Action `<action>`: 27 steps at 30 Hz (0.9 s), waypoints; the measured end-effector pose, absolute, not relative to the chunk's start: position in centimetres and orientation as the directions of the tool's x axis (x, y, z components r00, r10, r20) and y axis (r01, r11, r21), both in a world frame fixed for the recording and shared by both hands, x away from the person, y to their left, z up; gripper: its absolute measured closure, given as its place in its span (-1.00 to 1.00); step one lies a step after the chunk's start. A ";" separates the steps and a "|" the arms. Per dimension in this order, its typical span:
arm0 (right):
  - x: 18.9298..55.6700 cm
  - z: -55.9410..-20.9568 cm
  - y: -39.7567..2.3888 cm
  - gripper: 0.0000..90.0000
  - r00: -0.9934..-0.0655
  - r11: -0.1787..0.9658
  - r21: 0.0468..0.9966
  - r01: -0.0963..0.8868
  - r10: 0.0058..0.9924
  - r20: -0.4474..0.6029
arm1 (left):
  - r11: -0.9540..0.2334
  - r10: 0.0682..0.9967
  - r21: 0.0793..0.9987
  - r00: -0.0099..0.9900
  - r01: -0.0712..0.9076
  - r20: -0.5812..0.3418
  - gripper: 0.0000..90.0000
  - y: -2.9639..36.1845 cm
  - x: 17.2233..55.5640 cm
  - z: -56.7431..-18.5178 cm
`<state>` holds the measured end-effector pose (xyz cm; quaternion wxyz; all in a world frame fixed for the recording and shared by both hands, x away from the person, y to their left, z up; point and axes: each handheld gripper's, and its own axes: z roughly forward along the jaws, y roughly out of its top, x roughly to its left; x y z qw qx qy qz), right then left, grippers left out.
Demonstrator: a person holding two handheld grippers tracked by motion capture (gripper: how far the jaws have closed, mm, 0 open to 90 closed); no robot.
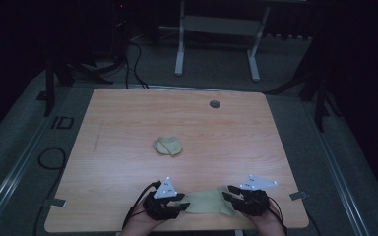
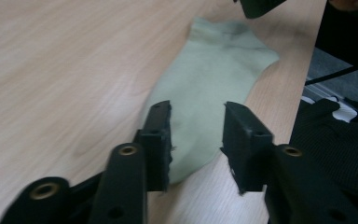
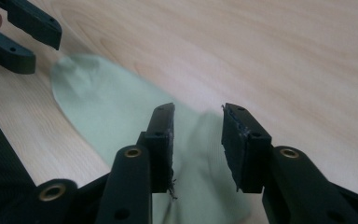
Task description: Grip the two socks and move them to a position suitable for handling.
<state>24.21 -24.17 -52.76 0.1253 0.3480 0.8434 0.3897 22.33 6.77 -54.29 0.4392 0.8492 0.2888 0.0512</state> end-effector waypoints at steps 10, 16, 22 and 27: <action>27.9 -50.5 -21.5 0.18 -0.761 0.464 0.776 0.428 0.648 0.032 | -0.385 0.604 0.782 0.775 0.490 -0.188 -0.07 11.8 21.4 -55.2; 30.0 -50.6 -19.9 0.10 -0.772 0.488 0.771 0.409 0.636 0.007 | -0.376 0.626 0.781 0.758 0.499 -0.183 -0.07 13.5 21.0 -55.9; 32.4 -50.5 -17.9 0.07 -0.778 0.497 0.767 0.407 0.629 0.006 | -0.371 0.636 0.775 0.748 0.511 -0.189 -0.09 14.1 21.2 -56.2; 34.3 -50.2 -15.4 0.06 -0.788 0.506 0.766 0.397 0.615 0.002 | -0.375 0.638 0.766 0.745 0.522 -0.196 -0.09 14.0 21.2 -56.6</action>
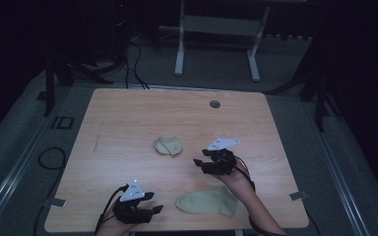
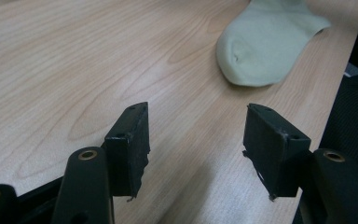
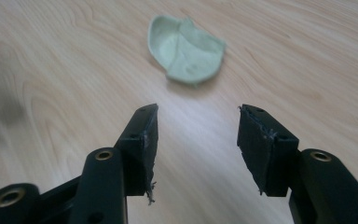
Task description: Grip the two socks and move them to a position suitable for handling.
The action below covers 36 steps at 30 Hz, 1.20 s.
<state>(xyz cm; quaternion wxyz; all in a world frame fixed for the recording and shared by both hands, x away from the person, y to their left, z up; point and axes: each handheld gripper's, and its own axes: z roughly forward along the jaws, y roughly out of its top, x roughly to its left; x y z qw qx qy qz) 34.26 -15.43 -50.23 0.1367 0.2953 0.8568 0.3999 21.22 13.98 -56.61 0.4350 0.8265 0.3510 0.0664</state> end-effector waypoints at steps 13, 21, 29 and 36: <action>38.7 -50.8 -7.7 0.01 -0.793 0.525 0.737 0.426 0.609 0.024 | -0.371 0.628 0.771 0.751 0.518 -0.203 -0.09 14.1 21.1 -56.7; 41.4 -52.7 -3.8 -0.02 -0.772 0.557 0.690 0.463 0.636 0.005 | -0.363 0.625 0.775 0.752 0.517 -0.209 -0.09 14.3 21.3 -56.7; 42.8 -54.6 -1.7 -0.03 -0.734 0.565 0.652 0.505 0.679 -0.020 | -0.363 0.617 0.776 0.757 0.516 -0.215 -0.09 14.3 21.3 -56.6; 42.7 -55.6 -0.8 0.04 -0.723 0.607 0.640 0.471 0.682 -0.114 | -0.371 0.616 0.773 0.759 0.514 -0.210 -0.09 14.2 21.3 -56.7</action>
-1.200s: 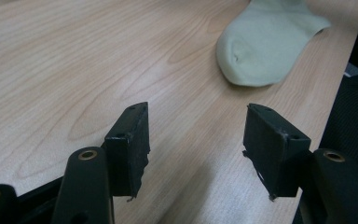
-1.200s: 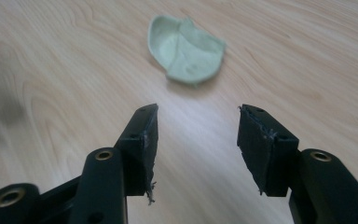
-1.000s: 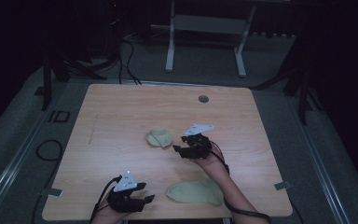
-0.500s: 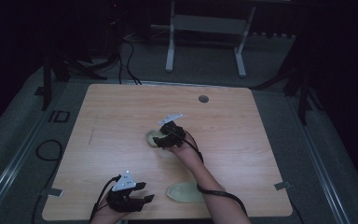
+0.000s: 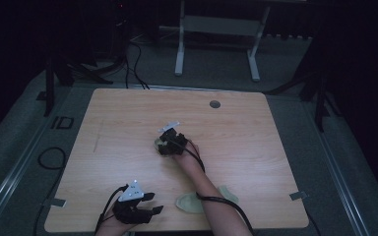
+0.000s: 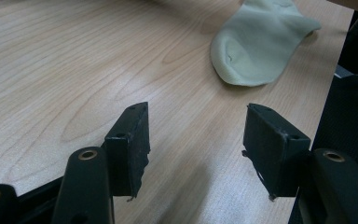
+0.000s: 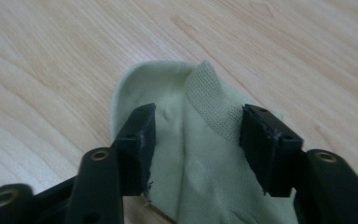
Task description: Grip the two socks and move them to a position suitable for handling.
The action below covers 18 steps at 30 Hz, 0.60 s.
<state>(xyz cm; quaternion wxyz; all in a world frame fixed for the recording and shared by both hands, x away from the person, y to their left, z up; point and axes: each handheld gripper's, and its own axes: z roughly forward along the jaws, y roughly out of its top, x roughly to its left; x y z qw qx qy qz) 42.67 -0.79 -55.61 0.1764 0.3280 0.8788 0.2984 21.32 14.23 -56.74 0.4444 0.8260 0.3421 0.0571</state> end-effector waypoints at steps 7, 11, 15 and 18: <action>42.4 -55.4 -0.6 0.75 -0.735 0.655 0.623 0.427 0.653 -0.183 | -0.363 0.621 0.776 0.755 0.515 -0.211 -0.09 14.2 21.3 -56.6; 42.5 -55.0 -0.9 0.86 -0.735 0.655 0.616 0.437 0.655 -0.175 | -0.364 0.619 0.775 0.756 0.517 -0.214 -0.09 14.3 21.4 -56.7; 42.4 -54.4 -1.6 0.86 -0.738 0.643 0.628 0.438 0.656 -0.157 | -0.358 0.619 0.777 0.755 0.519 -0.219 -0.09 14.3 21.5 -56.7; 41.8 -53.1 -2.7 0.86 -0.740 0.629 0.650 0.426 0.656 -0.151 | -0.356 0.624 0.779 0.752 0.516 -0.212 -0.09 14.3 21.5 -56.5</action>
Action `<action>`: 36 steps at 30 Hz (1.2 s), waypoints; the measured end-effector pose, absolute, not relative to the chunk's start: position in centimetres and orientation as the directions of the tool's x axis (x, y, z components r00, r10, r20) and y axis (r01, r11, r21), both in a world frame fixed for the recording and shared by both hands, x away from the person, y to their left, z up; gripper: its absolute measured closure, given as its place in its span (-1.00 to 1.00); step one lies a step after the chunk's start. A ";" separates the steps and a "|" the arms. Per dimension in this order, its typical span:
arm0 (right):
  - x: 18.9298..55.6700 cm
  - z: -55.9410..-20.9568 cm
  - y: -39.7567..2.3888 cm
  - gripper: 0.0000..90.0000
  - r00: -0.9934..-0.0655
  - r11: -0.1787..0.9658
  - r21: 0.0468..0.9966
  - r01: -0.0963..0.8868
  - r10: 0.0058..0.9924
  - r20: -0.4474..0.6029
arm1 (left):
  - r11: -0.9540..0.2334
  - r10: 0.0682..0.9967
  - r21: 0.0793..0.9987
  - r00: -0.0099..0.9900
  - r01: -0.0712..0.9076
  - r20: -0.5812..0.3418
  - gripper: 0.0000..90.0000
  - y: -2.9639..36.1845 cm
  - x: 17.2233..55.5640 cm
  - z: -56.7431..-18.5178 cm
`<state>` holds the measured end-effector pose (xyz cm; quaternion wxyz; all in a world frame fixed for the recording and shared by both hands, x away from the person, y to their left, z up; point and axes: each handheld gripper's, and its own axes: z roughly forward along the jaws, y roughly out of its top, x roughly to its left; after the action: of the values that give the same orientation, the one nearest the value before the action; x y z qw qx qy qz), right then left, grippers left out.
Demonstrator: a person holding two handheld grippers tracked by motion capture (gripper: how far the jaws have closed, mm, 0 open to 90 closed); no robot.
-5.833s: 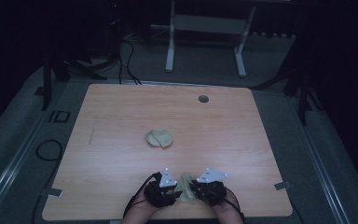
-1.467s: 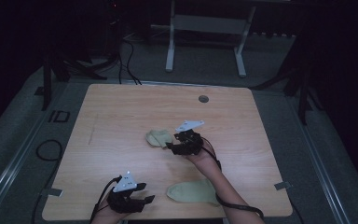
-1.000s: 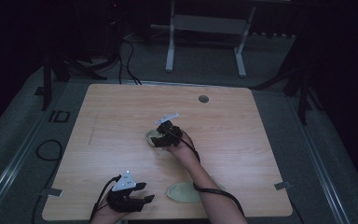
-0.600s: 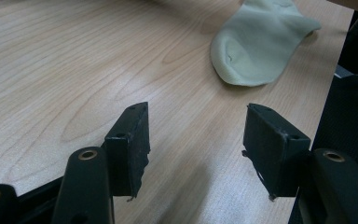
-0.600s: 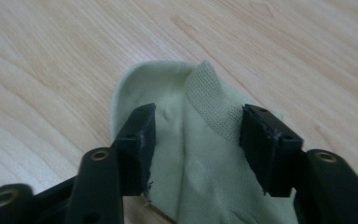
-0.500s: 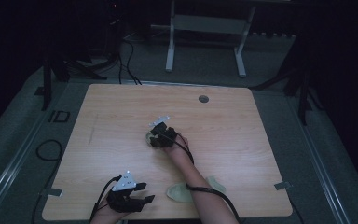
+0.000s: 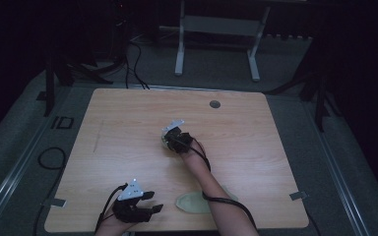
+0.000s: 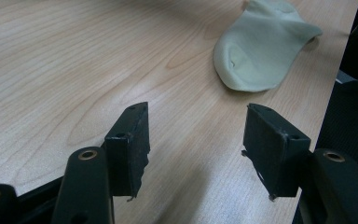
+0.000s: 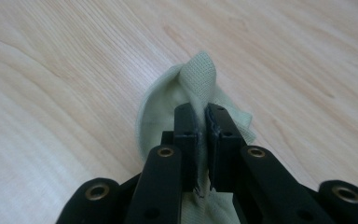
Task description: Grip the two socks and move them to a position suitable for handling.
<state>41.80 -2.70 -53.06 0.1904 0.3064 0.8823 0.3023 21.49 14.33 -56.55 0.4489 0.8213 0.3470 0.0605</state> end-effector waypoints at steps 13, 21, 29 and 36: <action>39.3 -49.4 -8.0 0.86 -0.708 0.578 0.697 0.425 0.692 -0.142 | -0.354 0.627 0.779 0.749 0.518 -0.213 -0.09 13.9 21.3 -56.4; 37.2 -48.7 -11.4 0.86 -0.688 0.561 0.707 0.431 0.711 -0.144 | -0.358 0.626 0.778 0.751 0.517 -0.211 -0.09 13.6 21.2 -56.3; 33.6 -48.5 -14.4 0.86 -0.671 0.550 0.718 0.426 0.724 -0.157 | -0.358 0.626 0.777 0.751 0.518 -0.213 -0.09 13.1 21.1 -56.3; 31.4 -49.8 -15.9 0.86 -0.670 0.540 0.712 0.449 0.731 -0.132 | -0.361 0.629 0.777 0.750 0.516 -0.206 -0.09 12.9 21.0 -56.2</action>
<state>31.43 -15.86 -49.83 0.2123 0.3463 0.8514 0.3319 21.03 12.90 -56.23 0.4455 0.8224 0.3480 0.0633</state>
